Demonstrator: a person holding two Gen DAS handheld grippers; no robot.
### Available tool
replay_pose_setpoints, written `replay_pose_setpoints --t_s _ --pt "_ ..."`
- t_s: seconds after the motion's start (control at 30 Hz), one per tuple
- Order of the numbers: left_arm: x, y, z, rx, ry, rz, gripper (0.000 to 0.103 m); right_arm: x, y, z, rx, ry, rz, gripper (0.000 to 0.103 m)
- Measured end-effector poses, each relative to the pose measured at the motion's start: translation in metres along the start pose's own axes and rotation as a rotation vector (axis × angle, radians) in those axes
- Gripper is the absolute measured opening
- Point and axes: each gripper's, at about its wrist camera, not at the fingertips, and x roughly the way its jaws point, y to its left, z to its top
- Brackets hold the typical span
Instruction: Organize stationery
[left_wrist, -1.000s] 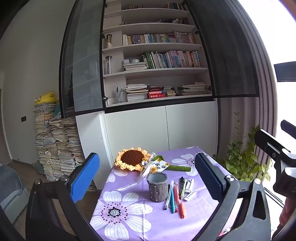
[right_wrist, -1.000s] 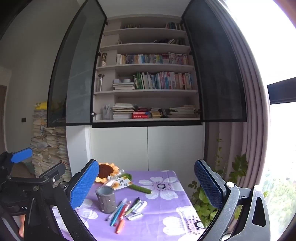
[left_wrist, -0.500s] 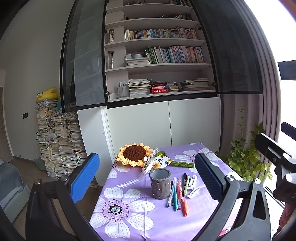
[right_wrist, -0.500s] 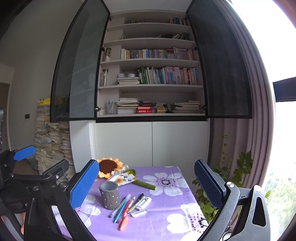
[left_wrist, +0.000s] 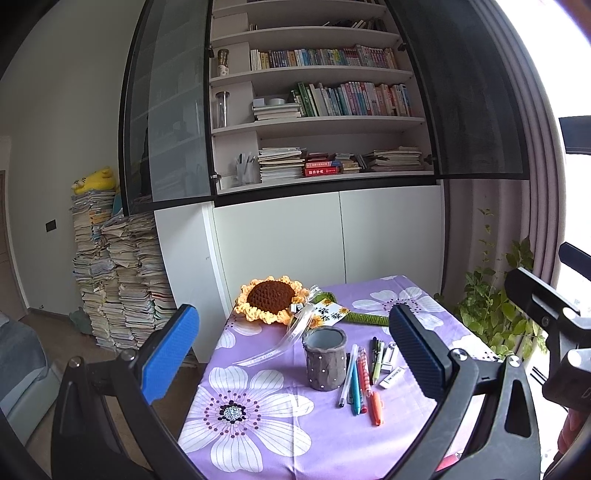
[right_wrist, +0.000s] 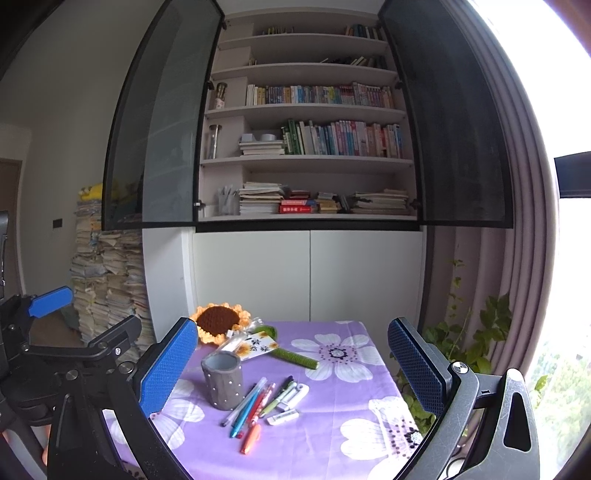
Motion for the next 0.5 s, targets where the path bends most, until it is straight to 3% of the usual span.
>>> replay_pose_setpoints --t_s 0.5 --pt "0.008 0.004 -0.004 -0.002 0.019 0.004 0.102 0.011 0.001 -0.005 0.006 0.029 0.007 0.103"
